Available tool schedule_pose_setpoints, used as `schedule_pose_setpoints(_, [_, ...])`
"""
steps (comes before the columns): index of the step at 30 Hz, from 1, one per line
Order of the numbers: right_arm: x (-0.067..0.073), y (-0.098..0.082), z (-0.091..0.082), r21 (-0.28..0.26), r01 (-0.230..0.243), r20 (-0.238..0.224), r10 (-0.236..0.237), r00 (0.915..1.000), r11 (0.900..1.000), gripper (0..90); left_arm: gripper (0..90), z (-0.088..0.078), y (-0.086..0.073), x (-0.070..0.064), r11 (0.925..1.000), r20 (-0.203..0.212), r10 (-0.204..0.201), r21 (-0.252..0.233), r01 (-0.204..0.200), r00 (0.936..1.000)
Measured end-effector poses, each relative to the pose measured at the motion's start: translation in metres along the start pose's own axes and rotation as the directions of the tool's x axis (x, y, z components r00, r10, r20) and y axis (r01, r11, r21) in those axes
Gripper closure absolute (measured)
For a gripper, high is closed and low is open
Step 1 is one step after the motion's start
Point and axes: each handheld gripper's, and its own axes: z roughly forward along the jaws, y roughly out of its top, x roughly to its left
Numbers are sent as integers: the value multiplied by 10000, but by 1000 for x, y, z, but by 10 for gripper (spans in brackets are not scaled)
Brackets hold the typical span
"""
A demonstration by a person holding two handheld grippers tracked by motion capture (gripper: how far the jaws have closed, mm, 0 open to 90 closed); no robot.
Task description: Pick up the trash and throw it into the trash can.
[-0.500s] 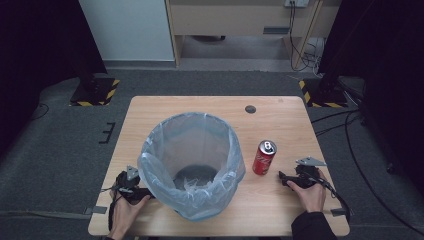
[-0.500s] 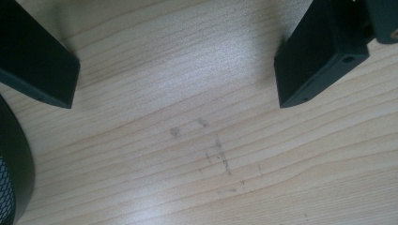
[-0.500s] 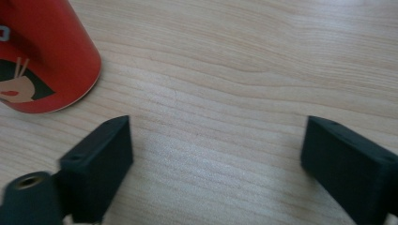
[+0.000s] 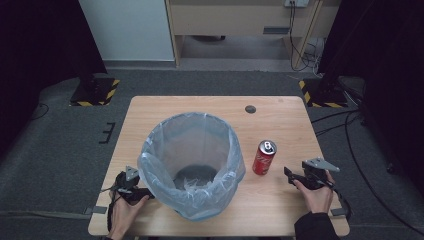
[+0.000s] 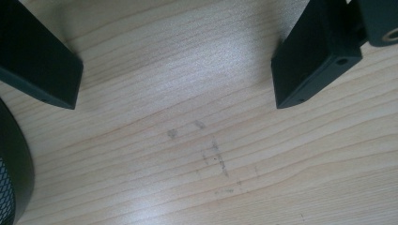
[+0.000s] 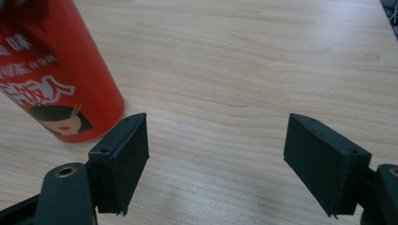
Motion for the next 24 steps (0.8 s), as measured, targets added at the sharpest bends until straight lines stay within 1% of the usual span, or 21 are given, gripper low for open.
schedule_pose_setpoints(1, [0,2,-4,-128,-64,-10,64,10000,9999,221,15,0,0,0,10000,1,-1,0,1,10000])
schedule_pose_setpoints(2, [0,2,-4,-128,-64,-10,64,10000,9999,221,15,0,0,0,10000,1,-1,0,1,10000])
schedule_pose_setpoints(5, [3,8,-12,-542,-126,-87,121,9999,9984,218,15,0,0,0,10000,1,5,3,-5,10000])
schedule_pose_setpoints(6, [3,8,-12,-542,-126,-87,121,9999,9984,218,15,0,0,0,10000,1,5,3,-5,10000])
schedule_pose_setpoints(7, [5,11,-15,-706,-72,-119,64,9999,9975,217,15,0,0,0,10000,1,1,3,-1,10000])
schedule_pose_setpoints(8, [5,11,-15,-706,-72,-119,64,9999,9975,217,15,0,0,0,10000,1,1,3,-1,10000])
schedule_pose_setpoints(11, [10,17,-22,-1025,-63,-206,42,9998,9947,213,15,0,0,0,10000,-1,8,4,-8,10000])
schedule_pose_setpoints(14, [11,20,-25,-1181,-41,-254,11,9997,9930,212,14,0,0,0,10000,0,7,4,-7,10000])
schedule_pose_setpoints(15, [13,23,-29,-1345,-40,-290,1,9996,9909,210,14,0,0,0,10000,-2,7,6,-7,10000])
schedule_pose_setpoints(17, [14,26,-32,-1507,-57,-349,4,9994,9886,208,14,0,0,0,10000,-4,10,6,-10,10000])
schedule_pose_setpoints(18, [14,26,-32,-1507,-57,-349,4,9994,9886,208,14,0,0,0,10000,-4,10,6,-10,10000])
schedule_pose_setpoints(20, [15,31,-38,-1727,-52,-411,-20,9992,9850,206,14,0,0,0,10000,-7,13,6,-13,10000])
schedule_pose_setpoints(22, [16,32,-40,-1791,-71,-444,-9,9990,9838,207,14,0,0,0,10000,-6,10,5,-10,10000])
schedule_pose_setpoints(24, [17,36,-44,-1991,-108,-512,6,9987,9799,207,14,0,0,0,10000,-14,16,7,-16,10000])
